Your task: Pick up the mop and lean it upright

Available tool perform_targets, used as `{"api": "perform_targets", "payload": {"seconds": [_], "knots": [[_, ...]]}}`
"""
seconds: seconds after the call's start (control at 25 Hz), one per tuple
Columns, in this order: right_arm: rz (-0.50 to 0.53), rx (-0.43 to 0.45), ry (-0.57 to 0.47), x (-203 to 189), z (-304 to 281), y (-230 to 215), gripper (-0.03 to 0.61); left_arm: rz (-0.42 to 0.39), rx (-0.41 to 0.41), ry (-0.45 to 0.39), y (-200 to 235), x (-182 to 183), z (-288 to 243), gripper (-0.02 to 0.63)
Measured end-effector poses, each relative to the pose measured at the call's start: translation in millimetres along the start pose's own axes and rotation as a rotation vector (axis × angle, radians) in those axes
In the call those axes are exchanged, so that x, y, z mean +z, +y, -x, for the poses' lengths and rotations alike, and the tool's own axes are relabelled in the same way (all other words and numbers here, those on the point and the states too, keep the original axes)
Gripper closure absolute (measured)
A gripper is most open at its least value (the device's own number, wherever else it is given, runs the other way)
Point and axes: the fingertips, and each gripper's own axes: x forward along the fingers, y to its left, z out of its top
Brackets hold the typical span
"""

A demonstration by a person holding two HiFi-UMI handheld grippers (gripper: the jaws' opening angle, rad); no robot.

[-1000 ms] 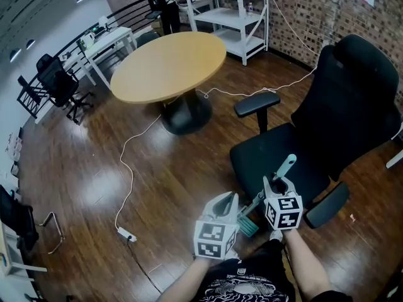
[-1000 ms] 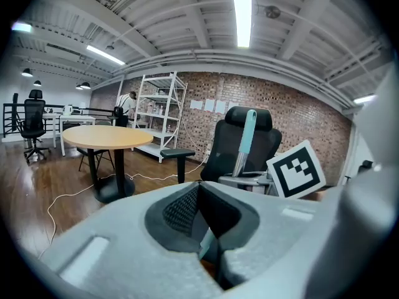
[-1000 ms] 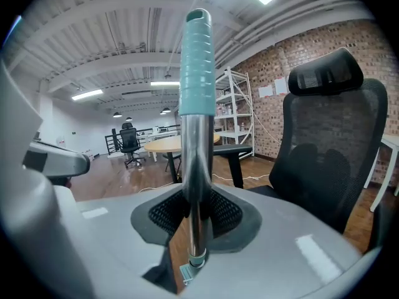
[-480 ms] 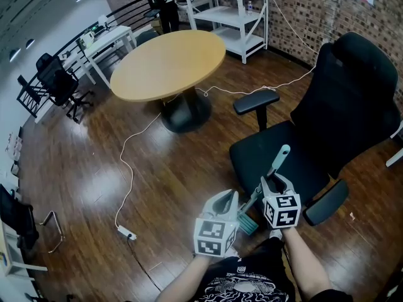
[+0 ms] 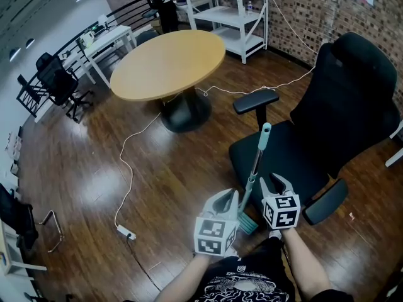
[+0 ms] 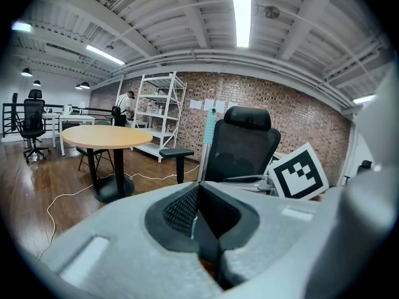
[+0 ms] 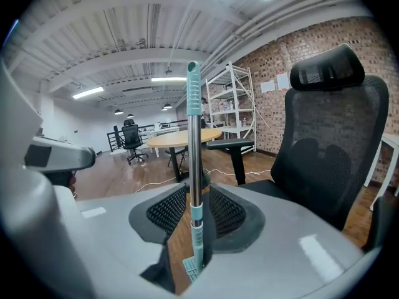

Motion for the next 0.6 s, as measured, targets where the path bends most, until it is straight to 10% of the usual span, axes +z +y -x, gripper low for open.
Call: {"api": "perform_targets", "payload": {"seconds": [0.6], "knots": [[0.032,0.065,-0.084,33,39,49,0.523,-0.013,0.018,-0.046,-2,10,7,0.614]]}}
